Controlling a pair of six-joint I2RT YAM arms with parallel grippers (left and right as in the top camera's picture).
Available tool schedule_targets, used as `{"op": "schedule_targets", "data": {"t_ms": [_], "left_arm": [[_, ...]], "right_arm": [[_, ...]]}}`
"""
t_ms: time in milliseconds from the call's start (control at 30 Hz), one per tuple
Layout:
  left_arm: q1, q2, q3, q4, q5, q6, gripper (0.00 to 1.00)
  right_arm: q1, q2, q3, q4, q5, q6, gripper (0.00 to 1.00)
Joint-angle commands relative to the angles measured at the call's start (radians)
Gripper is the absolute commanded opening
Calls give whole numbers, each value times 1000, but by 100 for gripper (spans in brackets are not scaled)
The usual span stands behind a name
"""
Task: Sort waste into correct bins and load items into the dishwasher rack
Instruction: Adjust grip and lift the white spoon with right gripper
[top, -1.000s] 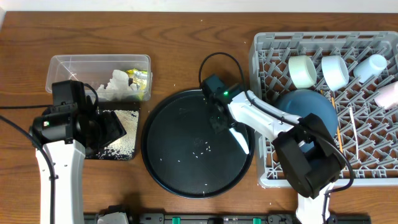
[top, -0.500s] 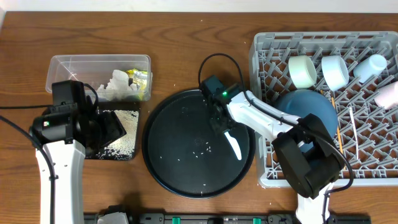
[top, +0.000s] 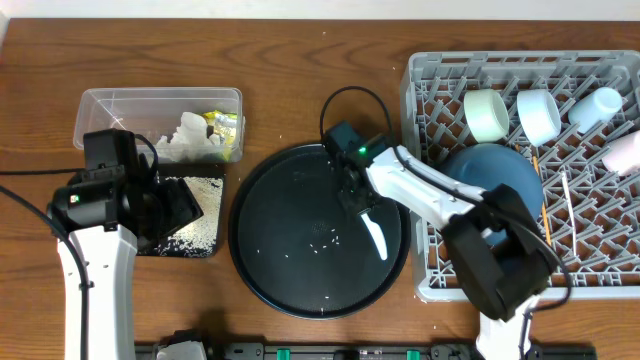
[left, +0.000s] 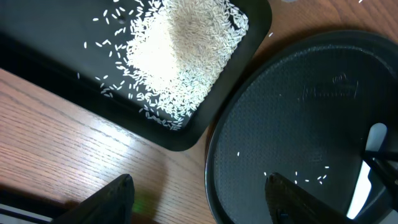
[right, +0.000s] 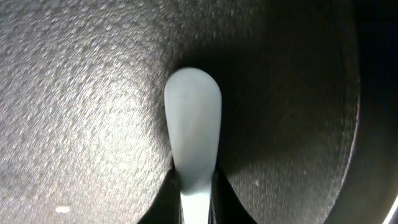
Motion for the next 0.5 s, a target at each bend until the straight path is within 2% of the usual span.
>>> {"op": "schedule_targets", "data": {"t_ms": [0,200,400,433,467], "left_arm": [[4,3,-6,-3,-6,-5,69],[4,3,-6,-3,-6,-5,69],[4,3,-6,-3,-6,-5,69],[4,3,-6,-3,-6,-5,69],[4,3,-6,-3,-6,-5,69]], "right_arm": [[2,-71,-18,-5,5,3,1],[2,-156,-18,-2,5,3,1],[2,-160,-19,2,5,3,1],[2,-160,-19,2,5,3,5],[2,-160,-19,3,4,3,14]]}}
